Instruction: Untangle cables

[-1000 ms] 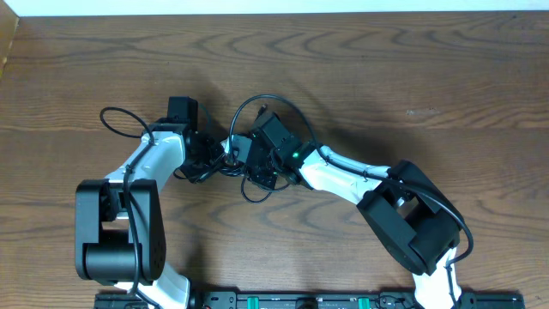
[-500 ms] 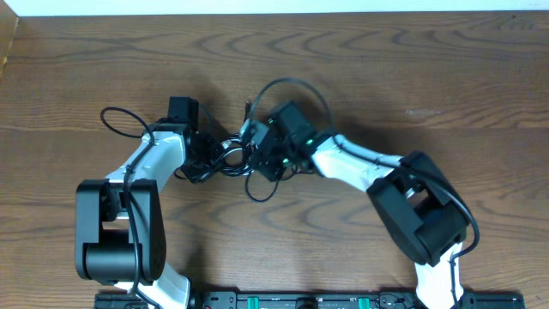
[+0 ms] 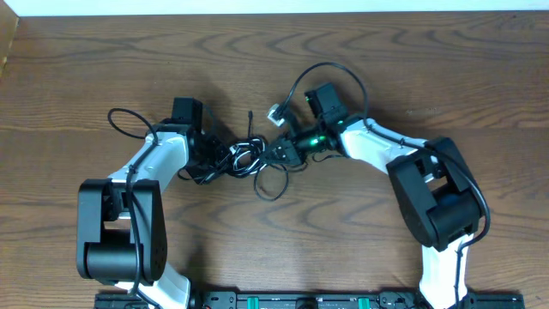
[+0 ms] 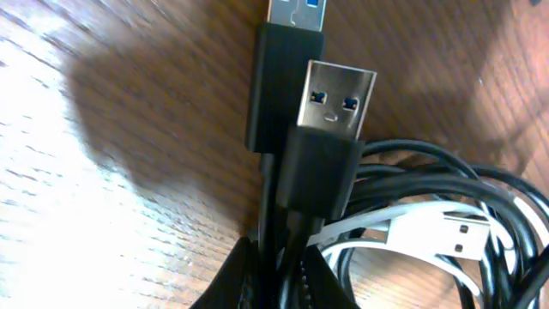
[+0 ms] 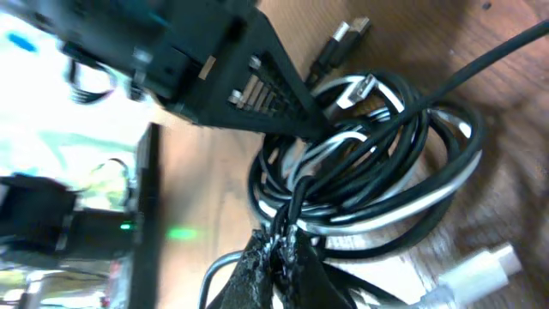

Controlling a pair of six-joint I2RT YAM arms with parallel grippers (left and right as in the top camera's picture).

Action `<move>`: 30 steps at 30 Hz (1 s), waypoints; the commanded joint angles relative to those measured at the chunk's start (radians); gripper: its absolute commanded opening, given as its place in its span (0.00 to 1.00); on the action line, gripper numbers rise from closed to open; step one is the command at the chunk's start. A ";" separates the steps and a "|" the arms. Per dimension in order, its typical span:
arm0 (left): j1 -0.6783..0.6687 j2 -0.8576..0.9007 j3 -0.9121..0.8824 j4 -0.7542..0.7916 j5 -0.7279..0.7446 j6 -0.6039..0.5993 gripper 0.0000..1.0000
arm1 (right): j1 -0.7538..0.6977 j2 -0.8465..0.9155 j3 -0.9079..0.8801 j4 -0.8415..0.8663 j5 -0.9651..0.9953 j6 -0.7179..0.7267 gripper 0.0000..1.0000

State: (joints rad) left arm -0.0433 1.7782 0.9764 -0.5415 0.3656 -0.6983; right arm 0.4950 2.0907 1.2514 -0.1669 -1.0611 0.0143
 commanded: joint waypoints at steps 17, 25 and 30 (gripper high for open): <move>0.021 0.019 -0.024 -0.002 -0.123 0.016 0.08 | 0.009 -0.209 -0.007 -0.167 0.373 -0.262 0.31; 0.021 0.019 -0.024 -0.002 -0.123 0.016 0.08 | 0.194 -0.188 -0.007 -0.146 0.801 -0.401 0.47; 0.021 0.019 -0.024 -0.002 -0.119 0.016 0.08 | 0.247 -0.173 -0.007 -0.112 0.921 -0.436 0.47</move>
State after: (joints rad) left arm -0.0319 1.7782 0.9737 -0.5411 0.3088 -0.6949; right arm 0.7273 1.8919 1.2472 -0.2932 -0.2848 -0.3698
